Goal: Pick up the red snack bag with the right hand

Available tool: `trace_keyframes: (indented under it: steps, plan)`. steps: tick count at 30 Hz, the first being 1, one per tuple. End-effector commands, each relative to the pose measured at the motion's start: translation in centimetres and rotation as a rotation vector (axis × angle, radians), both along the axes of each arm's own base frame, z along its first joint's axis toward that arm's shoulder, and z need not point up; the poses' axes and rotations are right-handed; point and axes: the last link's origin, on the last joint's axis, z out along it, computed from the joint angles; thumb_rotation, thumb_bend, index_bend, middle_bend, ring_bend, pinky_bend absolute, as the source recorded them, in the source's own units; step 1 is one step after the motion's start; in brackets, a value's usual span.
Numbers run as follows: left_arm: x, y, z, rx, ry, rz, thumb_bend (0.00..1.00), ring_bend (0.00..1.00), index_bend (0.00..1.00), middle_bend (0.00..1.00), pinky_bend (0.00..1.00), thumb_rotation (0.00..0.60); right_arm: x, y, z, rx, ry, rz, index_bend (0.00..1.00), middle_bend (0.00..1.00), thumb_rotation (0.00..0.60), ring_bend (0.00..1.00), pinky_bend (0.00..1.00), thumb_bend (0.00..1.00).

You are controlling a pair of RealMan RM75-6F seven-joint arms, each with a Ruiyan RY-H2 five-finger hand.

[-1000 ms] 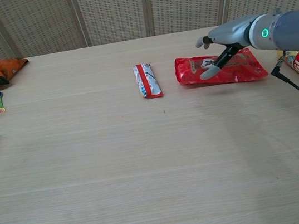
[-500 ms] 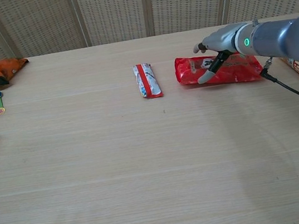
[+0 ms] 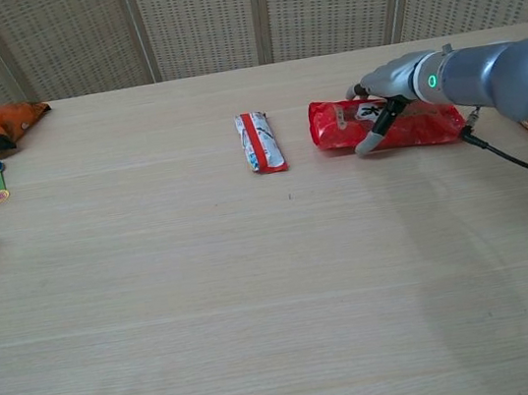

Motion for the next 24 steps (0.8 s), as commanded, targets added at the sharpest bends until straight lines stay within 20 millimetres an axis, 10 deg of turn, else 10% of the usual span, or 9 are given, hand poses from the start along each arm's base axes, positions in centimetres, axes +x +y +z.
trace_keyframes:
  steps: [1,6,10,15,24]
  plan:
    - [0.1,-0.1,0.0,0.0,0.002,-0.001,0.2,0.0,0.0,0.0,0.0,0.557,-0.2,0.2,-0.5,0.006,-0.011,-0.009,0.0,0.0,0.345,0.0,0.03,0.16]
    - [0.0,-0.2,0.1,0.005,0.004,0.005,0.2,0.0,0.0,0.0,0.0,0.558,-0.1,0.2,-0.7,-0.006,-0.052,-0.028,0.0,0.0,0.5,0.01,0.21,0.17]
    - [0.0,-0.3,0.1,0.011,0.003,0.008,0.2,0.0,0.0,0.0,0.0,0.557,0.3,0.2,-1.0,-0.007,-0.082,-0.031,0.0,0.13,0.6,0.21,0.43,0.16]
    - [-0.2,-0.4,0.2,0.02,0.001,0.013,0.2,0.0,0.0,0.0,0.0,0.557,1.2,-0.2,-0.9,-0.014,-0.114,-0.018,0.06,0.42,0.6,0.49,0.69,0.18]
    - [-0.6,-0.1,0.0,0.019,-0.006,0.014,0.2,0.0,0.0,0.0,0.0,0.557,1.8,-0.5,-0.5,-0.031,-0.161,-0.006,0.48,0.87,0.6,0.9,0.99,0.26]
